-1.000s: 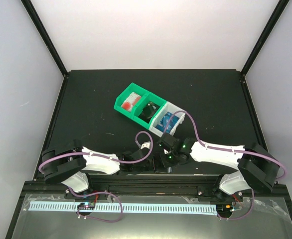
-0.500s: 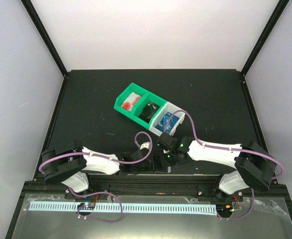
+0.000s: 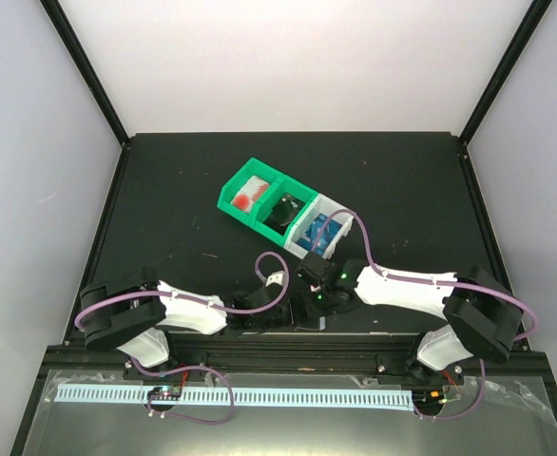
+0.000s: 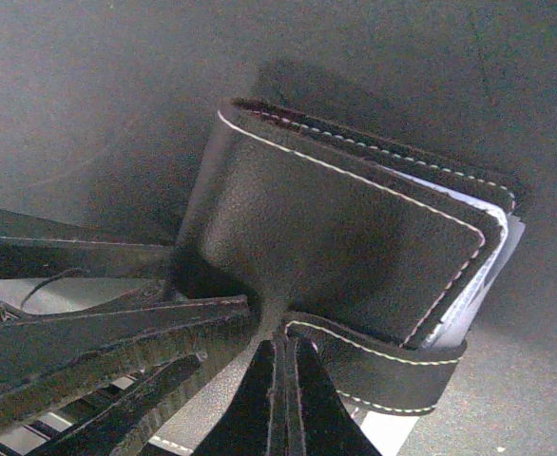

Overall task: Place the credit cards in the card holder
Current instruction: Close the card holder at the center of the board.

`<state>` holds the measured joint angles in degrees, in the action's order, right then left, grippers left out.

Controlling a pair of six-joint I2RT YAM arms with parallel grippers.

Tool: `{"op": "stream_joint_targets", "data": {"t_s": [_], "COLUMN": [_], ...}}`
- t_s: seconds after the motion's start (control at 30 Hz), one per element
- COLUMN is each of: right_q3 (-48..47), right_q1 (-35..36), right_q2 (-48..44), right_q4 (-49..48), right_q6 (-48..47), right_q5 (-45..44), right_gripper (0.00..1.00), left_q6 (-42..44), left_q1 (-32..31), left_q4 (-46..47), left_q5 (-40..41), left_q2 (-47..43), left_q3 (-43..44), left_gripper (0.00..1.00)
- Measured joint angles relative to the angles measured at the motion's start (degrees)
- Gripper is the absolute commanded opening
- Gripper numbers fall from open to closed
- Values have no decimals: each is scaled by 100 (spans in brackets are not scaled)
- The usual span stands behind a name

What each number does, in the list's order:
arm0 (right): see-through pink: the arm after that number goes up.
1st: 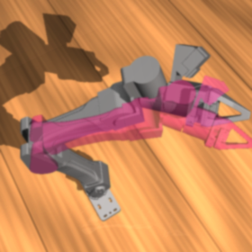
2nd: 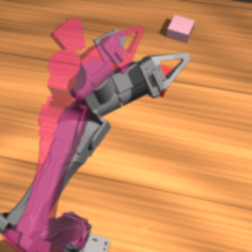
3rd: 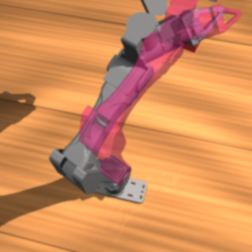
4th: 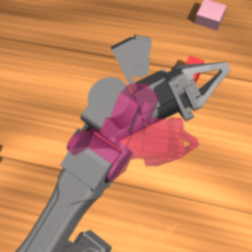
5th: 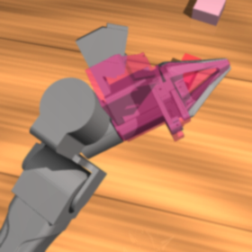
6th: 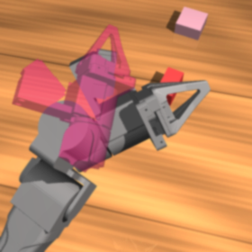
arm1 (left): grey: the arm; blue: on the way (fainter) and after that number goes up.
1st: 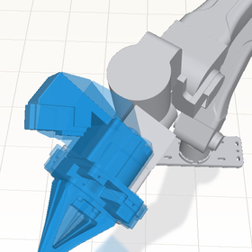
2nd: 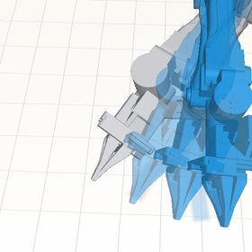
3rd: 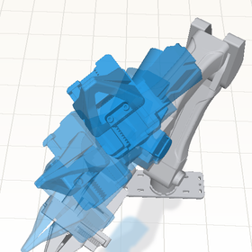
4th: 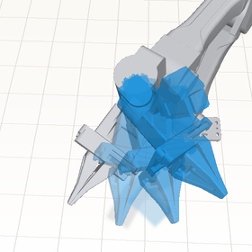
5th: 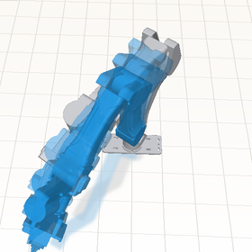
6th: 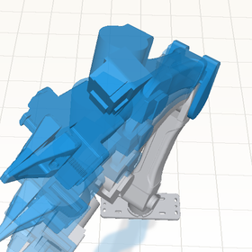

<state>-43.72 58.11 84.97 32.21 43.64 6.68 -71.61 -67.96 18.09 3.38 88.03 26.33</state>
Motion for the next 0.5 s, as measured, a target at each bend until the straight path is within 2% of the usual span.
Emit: {"op": "stream_joint_targets", "data": {"t_s": [0.13, 0.2, 0.23, 0.33, 0.4, 0.5], "right_q3": [-44, -87, -96, -94, -140, -363], "right_q1": [0, 7, 15, 50, 35, 4], "right_q2": [20, -2, -74, -260, -498, -811], "right_q4": [50, 85, 116, 374, 647, 953], "right_q6": [4, 22, 46, 116, 157, 225], "right_q5": [-11, -59, -109, -376, -599, -914], "right_gripper": [2, 10, 14, 28, 31, 41], "left_q6": [-13, -11, -4, 118, 330, 702], "left_q1": [0, 0, 0, 13, 52, 245], "left_q4": [48, 46, 31, -339, -691, -1261], "left_q5": [2, 0, -2, 15, 52, 153], "left_q2": [-2, -17, -46, -345, -684, -1294], "left_q3": [-26, -28, -28, -22, -20, 68], "left_gripper": [27, 32, 37, 61, 71, 82]}}
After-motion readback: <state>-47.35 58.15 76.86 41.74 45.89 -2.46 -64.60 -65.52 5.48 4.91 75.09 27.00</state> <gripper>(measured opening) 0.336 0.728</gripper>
